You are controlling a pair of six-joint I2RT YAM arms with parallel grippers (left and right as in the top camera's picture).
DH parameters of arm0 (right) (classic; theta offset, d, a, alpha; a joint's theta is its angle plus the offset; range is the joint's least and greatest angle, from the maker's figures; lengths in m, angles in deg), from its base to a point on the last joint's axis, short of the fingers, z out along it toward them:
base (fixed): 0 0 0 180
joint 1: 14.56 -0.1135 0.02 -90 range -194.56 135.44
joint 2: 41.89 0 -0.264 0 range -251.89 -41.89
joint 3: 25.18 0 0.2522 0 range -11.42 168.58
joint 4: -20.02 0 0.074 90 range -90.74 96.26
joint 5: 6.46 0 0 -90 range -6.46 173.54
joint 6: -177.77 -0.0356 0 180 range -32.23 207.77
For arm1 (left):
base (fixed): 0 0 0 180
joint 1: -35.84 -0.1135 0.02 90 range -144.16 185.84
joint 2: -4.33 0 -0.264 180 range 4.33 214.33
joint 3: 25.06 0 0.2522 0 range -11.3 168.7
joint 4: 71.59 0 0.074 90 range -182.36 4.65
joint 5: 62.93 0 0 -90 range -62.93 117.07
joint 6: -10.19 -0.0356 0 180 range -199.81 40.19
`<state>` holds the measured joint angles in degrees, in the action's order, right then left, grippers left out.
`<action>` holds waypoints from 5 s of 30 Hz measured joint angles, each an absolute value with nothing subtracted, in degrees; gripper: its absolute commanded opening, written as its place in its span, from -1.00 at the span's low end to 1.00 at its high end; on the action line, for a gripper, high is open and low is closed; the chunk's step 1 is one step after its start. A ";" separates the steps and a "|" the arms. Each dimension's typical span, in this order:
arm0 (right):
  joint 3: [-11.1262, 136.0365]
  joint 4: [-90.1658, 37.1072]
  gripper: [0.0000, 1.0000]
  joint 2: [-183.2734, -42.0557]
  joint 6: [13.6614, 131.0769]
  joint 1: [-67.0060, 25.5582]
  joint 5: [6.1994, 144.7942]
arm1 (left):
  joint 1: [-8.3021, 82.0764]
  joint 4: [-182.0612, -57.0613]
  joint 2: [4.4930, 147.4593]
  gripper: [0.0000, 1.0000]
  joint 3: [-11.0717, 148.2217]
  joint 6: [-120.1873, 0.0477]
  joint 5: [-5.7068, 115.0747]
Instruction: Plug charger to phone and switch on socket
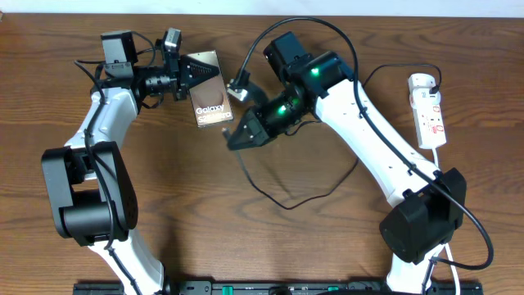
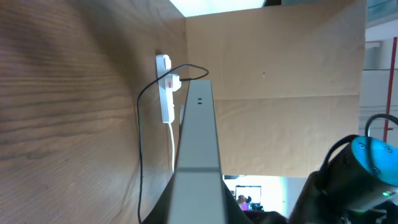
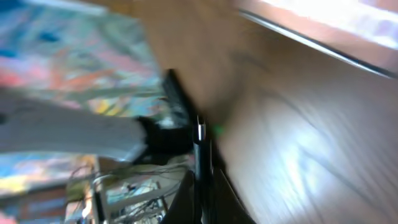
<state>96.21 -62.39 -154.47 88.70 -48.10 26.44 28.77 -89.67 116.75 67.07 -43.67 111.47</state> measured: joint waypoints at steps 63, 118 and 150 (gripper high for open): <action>73.42 -0.20 -0.98 -161.33 66.49 -47.20 4.78 | 20.88 -82.72 116.75 -0.85 67.07 -37.66 114.22; 73.18 24.41 -0.98 -166.47 47.61 -46.22 4.87 | 20.88 -73.06 116.75 -0.85 67.05 -30.22 107.95; 73.18 30.62 -0.98 -166.47 41.68 -46.29 4.67 | 23.08 -72.84 116.75 -0.86 67.05 -28.89 109.04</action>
